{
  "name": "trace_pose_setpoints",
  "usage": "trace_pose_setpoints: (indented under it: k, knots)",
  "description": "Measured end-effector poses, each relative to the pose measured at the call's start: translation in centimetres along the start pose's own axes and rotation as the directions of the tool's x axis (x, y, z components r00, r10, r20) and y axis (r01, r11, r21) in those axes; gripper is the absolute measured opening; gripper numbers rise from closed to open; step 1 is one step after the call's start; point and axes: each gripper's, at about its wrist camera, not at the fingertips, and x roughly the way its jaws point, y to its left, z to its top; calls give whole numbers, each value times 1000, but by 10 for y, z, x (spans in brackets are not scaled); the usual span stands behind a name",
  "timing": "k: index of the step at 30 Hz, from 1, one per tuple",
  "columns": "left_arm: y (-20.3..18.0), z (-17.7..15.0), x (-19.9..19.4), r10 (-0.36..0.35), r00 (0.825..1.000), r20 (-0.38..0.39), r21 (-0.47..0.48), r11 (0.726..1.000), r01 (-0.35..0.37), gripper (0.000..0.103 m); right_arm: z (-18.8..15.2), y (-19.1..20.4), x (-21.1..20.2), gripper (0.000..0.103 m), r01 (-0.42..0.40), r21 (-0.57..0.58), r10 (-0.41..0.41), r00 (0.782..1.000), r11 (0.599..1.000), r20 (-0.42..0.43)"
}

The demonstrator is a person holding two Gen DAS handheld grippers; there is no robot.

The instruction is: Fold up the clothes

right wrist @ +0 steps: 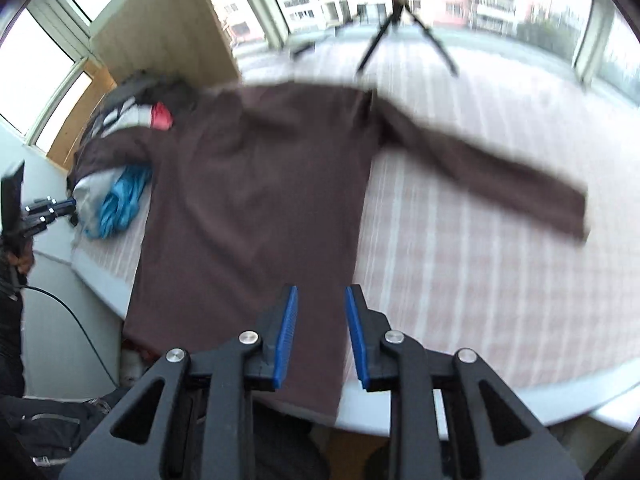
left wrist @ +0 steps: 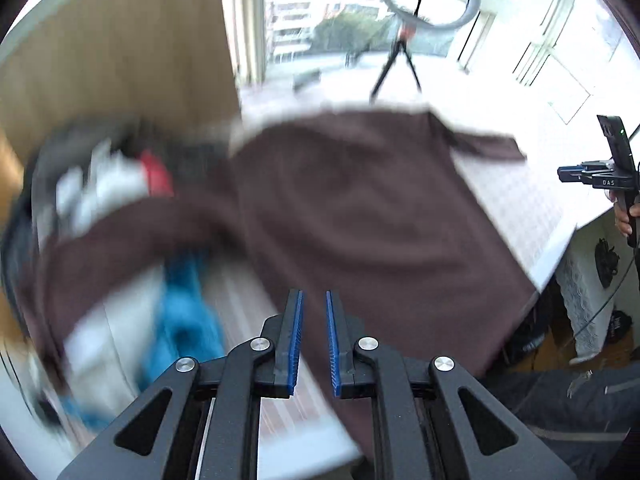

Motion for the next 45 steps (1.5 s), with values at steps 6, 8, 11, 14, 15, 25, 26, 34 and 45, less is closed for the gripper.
trace_pose_setpoints:
  k: [6, 8, 11, 14, 15, 25, 26, 34, 45]
  knots:
    - [28, 121, 19, 13, 994, 110, 27, 1000, -17, 11, 131, 18, -15, 40, 140, -64, -130, 981, 988, 143]
    - [28, 138, 49, 9, 996, 89, 27, 1000, -12, 11, 156, 15, -6, 45, 169, -43, -158, 969, 985, 189]
    - [36, 154, 98, -7, 1000, 30, 14, 1000, 6, 11, 177, 18, 44, 45, 201, -62, -189, 969, 978, 160]
    - [40, 162, 143, -41, 999, -24, -18, 999, 40, 11, 189, 10, 101, 45, 222, -104, -215, 973, 969, 80]
    - [40, 163, 156, -50, 998, -41, -29, 998, 49, 12, 191, 5, 120, 45, 226, -109, -220, 974, 968, 59]
    - [10, 206, 291, -81, 975, -205, 60, 994, 95, 23, 212, -39, 245, 45, 139, -167, -158, 982, 976, -108]
    - [9, 211, 304, -75, 972, -223, 73, 993, 94, 25, 212, -44, 250, 45, 121, -163, -141, 983, 979, -117]
    - [0, 217, 359, -64, 947, -314, 128, 986, 109, 24, 203, -71, 283, 45, 51, -167, -83, 978, 985, -192]
    - [-11, 215, 290, -32, 998, -50, 82, 996, 36, 6, 182, -51, 253, 7, 71, -193, -98, 986, 979, -132]
